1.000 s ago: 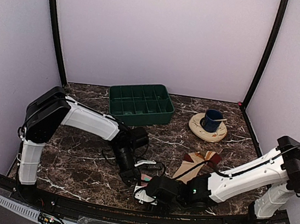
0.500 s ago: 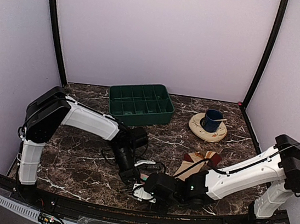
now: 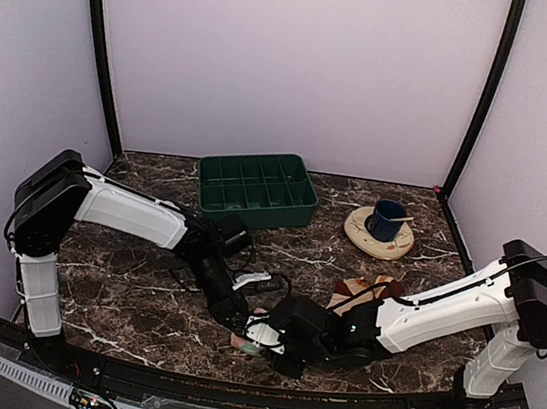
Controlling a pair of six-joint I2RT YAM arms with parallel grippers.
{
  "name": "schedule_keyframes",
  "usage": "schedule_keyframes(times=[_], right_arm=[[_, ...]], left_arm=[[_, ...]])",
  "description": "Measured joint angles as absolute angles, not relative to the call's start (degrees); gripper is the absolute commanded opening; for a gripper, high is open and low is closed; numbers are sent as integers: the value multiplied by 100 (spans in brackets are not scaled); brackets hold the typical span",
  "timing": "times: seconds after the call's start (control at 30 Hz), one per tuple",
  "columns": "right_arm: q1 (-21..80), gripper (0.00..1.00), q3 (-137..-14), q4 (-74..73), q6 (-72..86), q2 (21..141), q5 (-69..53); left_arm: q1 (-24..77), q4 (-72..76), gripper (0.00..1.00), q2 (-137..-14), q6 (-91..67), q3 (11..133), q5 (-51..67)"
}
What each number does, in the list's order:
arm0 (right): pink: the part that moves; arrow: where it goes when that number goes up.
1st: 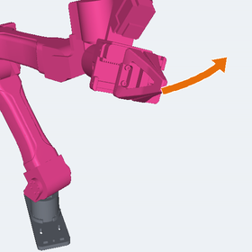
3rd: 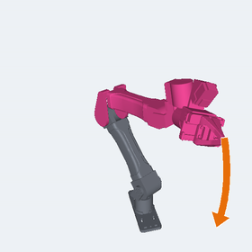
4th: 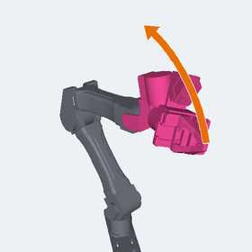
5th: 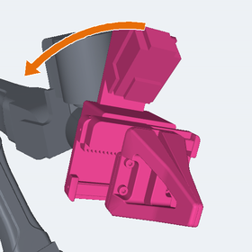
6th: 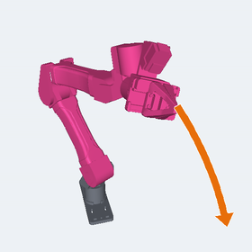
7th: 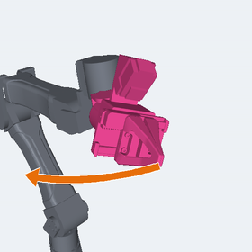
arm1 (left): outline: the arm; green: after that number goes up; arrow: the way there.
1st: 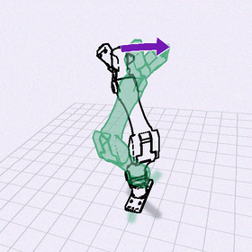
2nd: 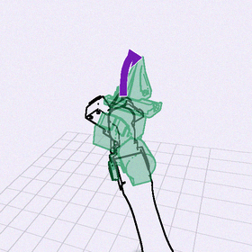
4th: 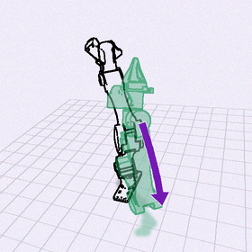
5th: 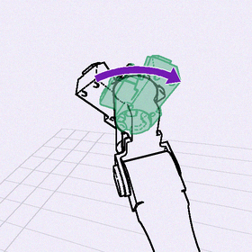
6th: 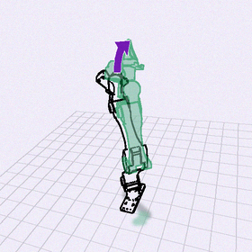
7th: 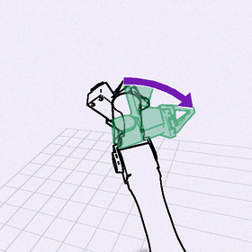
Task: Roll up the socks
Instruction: Roll the sock at the center of the board.
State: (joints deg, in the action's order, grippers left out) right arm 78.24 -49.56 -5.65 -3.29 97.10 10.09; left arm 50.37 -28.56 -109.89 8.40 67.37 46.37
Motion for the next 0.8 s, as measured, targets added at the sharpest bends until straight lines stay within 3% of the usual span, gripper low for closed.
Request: schedule_keyframes(times=[0.47,0.8], right_arm=[[7483,4,-4598,-388,86,9432,270],[6847,4,-4333,-58,377,9341,-888]], left_arm=[[4648,-1929,28,-9937,148,6010,4447],[4650,-902,33,-9164,-419,4980,3811]])
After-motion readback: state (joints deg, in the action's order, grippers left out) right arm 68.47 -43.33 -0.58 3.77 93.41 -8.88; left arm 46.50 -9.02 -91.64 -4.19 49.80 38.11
